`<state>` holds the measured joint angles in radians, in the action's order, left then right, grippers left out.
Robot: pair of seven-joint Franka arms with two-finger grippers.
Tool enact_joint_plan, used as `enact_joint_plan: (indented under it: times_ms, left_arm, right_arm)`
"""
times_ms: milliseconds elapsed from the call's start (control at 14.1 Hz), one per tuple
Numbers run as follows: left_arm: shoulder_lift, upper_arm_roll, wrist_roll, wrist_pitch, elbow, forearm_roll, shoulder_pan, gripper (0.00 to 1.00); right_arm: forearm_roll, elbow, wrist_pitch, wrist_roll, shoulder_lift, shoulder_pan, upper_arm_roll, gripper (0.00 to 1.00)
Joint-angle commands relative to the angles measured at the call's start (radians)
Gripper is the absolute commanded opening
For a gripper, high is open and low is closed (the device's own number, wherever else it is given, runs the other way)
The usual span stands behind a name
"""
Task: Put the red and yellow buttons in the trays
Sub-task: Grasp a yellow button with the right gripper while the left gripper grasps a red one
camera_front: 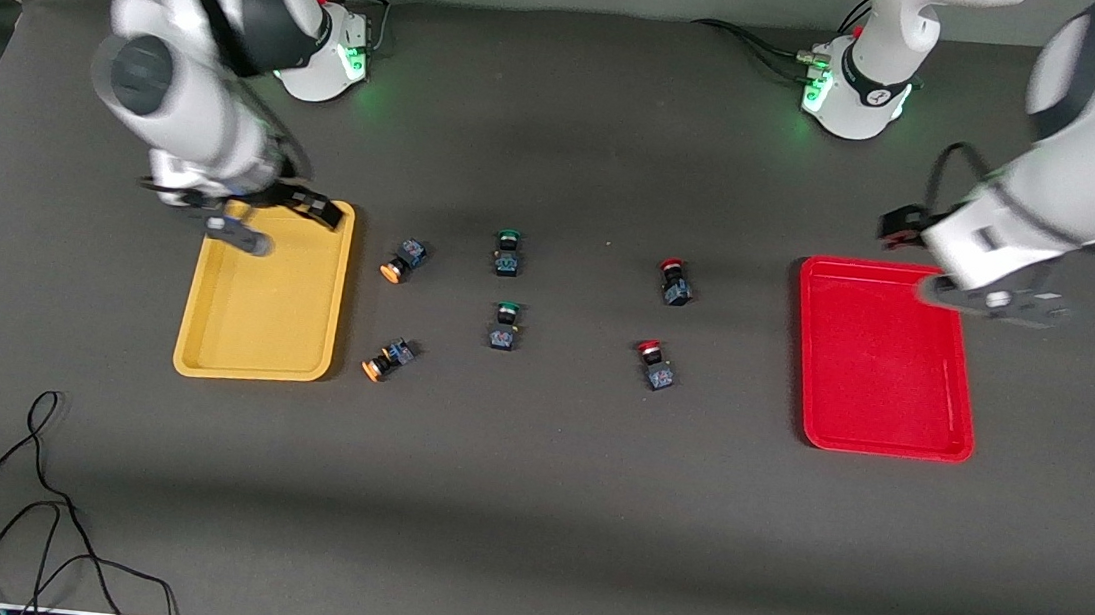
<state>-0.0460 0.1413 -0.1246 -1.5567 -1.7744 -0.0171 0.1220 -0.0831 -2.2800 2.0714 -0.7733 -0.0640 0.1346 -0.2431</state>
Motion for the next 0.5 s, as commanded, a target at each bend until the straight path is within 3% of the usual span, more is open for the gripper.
enact_joint_plan:
  times_ms: [0,213,426]
  left_arm:
    - [-0.11,-0.009,-0.209,-0.08,0.004,0.0,0.14,1.0]
    - [-0.196,-0.009,-0.332,-0.181,-0.043,0.018,0.223,1.0]
    - [-0.262,-0.009,-0.354,-0.36,-0.149,0.118,0.229,0.99]
  right_arm:
    - [-0.014,-0.047,0.155,-0.151,0.113,0.013,-0.051,1.0]
    - [-0.012,-0.121,0.372,-0.21,0.22,0.026,-0.054,1.0]
    - [-0.009,-0.15,0.53,-0.279,0.325,0.057,-0.064,1.0]
